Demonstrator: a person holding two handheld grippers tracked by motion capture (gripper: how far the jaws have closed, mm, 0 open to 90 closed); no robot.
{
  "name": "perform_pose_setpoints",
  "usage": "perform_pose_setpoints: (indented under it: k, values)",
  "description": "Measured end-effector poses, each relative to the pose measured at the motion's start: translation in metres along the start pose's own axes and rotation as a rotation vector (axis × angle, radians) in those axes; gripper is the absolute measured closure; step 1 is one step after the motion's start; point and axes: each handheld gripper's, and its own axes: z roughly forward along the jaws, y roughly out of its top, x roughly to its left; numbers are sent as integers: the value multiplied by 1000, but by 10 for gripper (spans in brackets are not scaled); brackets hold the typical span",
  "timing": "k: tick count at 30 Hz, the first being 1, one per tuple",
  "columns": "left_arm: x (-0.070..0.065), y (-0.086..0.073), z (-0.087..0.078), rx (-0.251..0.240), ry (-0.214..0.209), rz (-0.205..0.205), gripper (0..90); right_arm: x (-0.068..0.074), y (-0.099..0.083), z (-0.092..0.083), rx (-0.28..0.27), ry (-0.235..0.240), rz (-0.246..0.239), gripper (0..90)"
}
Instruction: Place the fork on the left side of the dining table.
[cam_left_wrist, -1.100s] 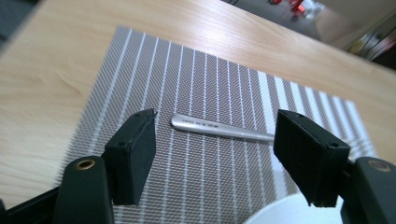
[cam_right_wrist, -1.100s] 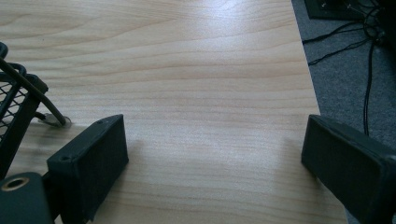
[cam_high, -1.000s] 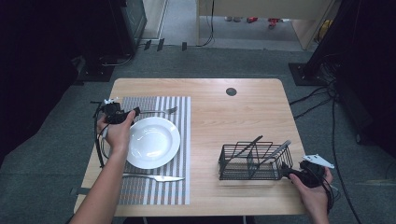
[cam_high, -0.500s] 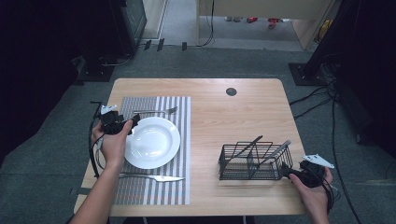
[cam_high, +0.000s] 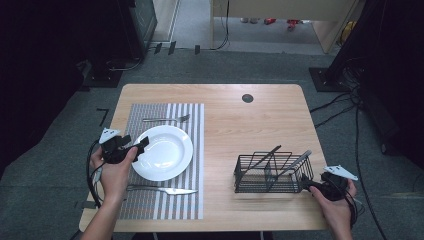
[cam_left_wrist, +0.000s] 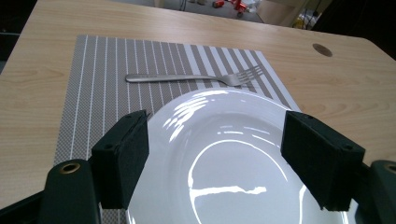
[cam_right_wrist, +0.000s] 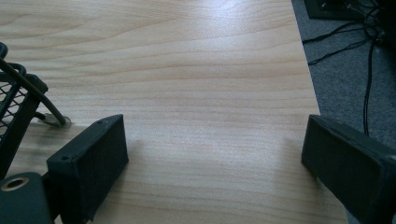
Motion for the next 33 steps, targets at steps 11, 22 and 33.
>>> perform_pose_setpoints:
  k: [11,22,33]
  values:
    - [-3,-46,-36,28,-19,17,238,0,0,0,1,0,0,65]
    - [12,-87,-56,90,11,20,239,0,0,0,1,-3,2,65]
    - [30,-115,-69,144,78,28,239,0,0,0,1,-3,2,65]
